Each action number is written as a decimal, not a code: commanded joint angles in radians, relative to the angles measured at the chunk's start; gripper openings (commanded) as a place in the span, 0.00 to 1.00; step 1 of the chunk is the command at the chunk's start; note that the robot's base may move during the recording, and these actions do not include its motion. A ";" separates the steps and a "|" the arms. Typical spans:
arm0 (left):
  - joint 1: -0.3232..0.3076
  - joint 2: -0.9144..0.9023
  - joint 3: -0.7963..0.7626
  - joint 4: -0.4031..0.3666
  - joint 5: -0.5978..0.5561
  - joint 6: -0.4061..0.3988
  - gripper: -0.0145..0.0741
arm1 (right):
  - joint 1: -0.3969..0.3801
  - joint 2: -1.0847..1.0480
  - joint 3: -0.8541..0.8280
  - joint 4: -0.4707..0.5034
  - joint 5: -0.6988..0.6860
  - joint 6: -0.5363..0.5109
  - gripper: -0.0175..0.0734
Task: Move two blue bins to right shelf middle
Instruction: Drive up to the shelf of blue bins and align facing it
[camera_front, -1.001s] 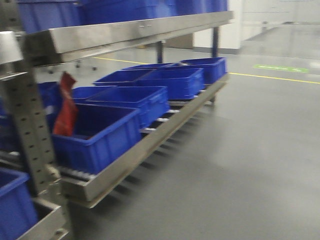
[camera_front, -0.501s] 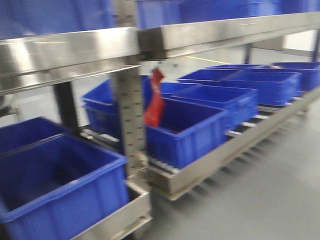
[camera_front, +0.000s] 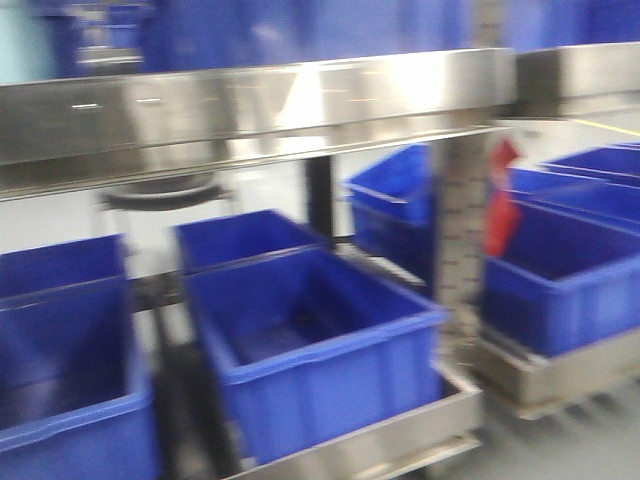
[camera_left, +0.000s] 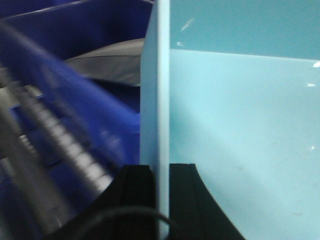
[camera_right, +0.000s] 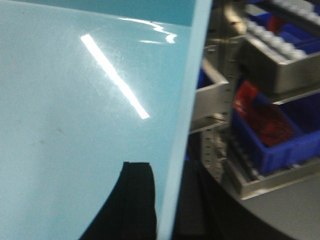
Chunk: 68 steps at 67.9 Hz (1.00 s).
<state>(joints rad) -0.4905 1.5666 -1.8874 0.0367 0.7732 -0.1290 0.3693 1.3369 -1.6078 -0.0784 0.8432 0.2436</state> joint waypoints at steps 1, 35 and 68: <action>-0.004 -0.009 -0.010 -0.026 -0.066 -0.005 0.04 | 0.005 -0.012 -0.007 0.026 -0.045 -0.024 0.02; -0.004 -0.009 -0.010 -0.026 -0.066 -0.005 0.04 | 0.005 -0.012 -0.007 0.026 -0.045 -0.024 0.02; -0.004 -0.009 -0.010 -0.026 -0.066 -0.005 0.04 | 0.005 -0.012 -0.007 0.026 -0.045 -0.024 0.02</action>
<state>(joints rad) -0.4905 1.5666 -1.8874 0.0347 0.7732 -0.1290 0.3693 1.3369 -1.6078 -0.0784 0.8432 0.2436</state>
